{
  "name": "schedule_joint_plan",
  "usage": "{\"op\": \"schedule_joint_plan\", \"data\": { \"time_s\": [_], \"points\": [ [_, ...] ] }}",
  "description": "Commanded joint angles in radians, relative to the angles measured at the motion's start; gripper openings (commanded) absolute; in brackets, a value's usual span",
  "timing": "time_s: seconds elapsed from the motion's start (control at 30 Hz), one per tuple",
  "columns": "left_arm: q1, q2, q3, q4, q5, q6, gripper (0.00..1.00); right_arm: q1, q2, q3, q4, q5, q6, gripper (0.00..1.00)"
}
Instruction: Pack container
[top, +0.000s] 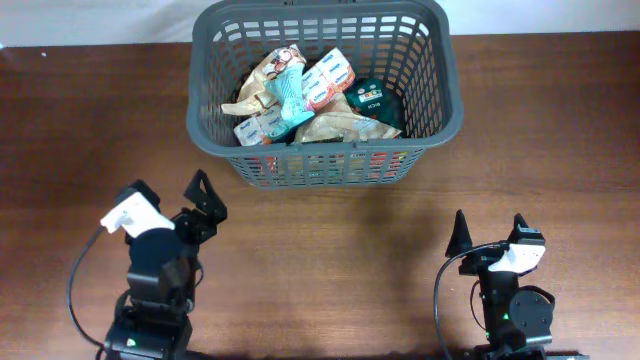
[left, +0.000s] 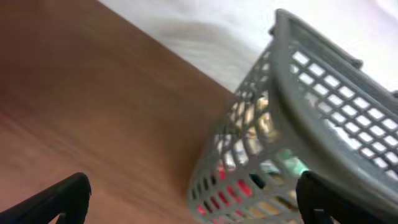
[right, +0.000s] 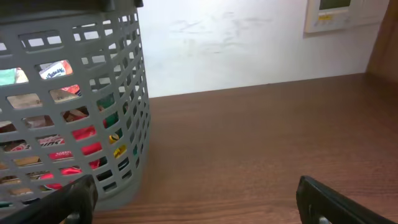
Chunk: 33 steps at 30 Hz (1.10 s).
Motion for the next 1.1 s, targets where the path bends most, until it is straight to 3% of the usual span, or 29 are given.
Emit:
{"op": "schedule_joint_plan", "data": {
  "time_s": [0.0, 0.4, 0.87, 1.07],
  "points": [
    [0.060, -0.101, -0.093, 0.049, 0.007, -0.009, 0.99, -0.003, -0.010, -0.007, -0.007, -0.002, -0.008, 0.99],
    [0.208, -0.360, -0.397, 0.222, 0.007, -0.008, 0.99, -0.003, -0.010, -0.007, -0.007, -0.002, -0.008, 0.99],
    [0.245, -0.551, -0.527, 0.187, 0.007, 0.075, 0.99, -0.003, -0.010, -0.007, -0.007, -0.002, -0.008, 0.99],
    [0.244, -0.600, -0.529, 0.186, 0.042, 0.235, 0.99, -0.003, -0.010, -0.007, -0.007, -0.002, -0.008, 0.99]
  ]
}}
